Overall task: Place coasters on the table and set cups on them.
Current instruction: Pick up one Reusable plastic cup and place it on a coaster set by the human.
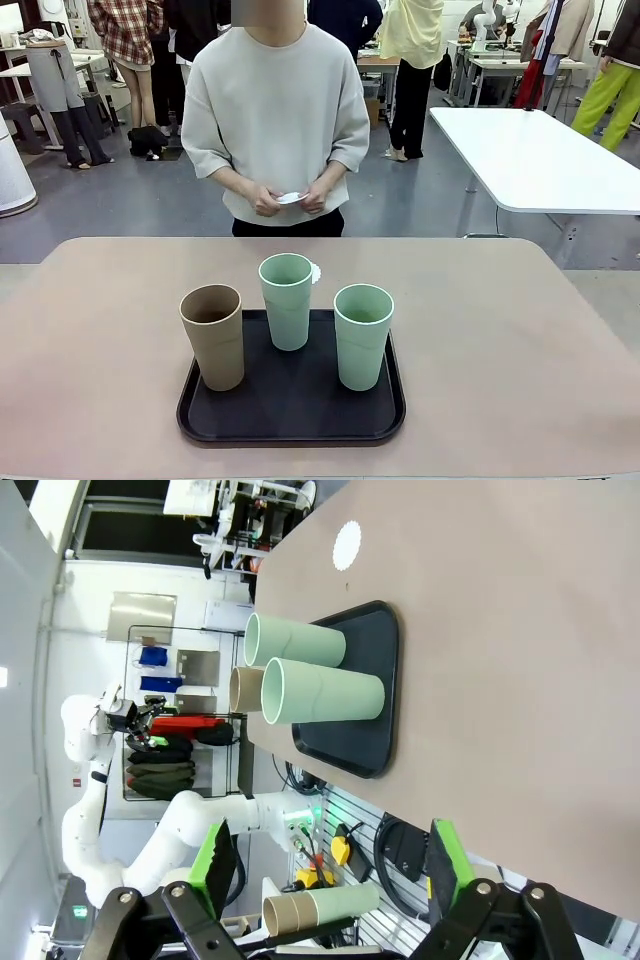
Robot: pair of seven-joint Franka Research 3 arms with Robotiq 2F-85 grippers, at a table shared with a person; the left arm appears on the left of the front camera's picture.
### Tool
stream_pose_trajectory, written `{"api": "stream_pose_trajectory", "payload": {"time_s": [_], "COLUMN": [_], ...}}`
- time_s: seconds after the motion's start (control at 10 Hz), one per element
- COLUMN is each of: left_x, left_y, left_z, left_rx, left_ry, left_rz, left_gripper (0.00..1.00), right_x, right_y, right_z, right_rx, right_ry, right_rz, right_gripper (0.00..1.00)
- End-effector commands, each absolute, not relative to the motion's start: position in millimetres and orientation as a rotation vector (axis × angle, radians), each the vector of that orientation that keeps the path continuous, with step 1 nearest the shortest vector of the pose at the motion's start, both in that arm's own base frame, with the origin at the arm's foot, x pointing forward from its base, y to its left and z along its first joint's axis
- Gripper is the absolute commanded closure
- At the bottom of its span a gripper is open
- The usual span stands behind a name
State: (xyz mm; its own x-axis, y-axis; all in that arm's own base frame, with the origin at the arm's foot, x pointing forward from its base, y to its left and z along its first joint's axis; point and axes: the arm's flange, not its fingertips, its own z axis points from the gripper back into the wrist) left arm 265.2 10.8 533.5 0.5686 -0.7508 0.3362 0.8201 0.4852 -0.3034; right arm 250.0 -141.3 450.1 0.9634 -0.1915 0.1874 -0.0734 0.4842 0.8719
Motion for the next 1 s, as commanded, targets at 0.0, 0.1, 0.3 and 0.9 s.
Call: {"api": "stream_pose_trajectory", "payload": {"time_s": [0.0, 0.1, 0.3, 0.9], "left_x": [272.7, 268.6, 262.6, 280.4], "left_y": [4.4, -0.4, -6.0, -12.9], "left_z": [507.4, 502.9, 497.0, 534.6], "left_rx": [-0.059, -0.012, 0.110, 0.116], "left_ry": [-0.372, -0.371, -0.335, -0.280], "left_rz": [-1.408, -1.436, -1.485, -1.499], "left_gripper": [0.00, 0.00, 0.00, 0.00], "right_x": [250.6, 250.6, 250.6, 250.6], "right_y": [-141.9, -141.9, -141.9, -141.9], "right_z": [449.7, 449.7, 449.7, 449.7], "right_rx": [1.083, 1.083, 1.083, 1.083], "right_ry": [-0.276, -0.276, -0.276, -0.276], "right_rz": [-0.073, -0.073, -0.073, -0.073], "right_gripper": [0.00, 0.00, 0.00, 0.00]}}
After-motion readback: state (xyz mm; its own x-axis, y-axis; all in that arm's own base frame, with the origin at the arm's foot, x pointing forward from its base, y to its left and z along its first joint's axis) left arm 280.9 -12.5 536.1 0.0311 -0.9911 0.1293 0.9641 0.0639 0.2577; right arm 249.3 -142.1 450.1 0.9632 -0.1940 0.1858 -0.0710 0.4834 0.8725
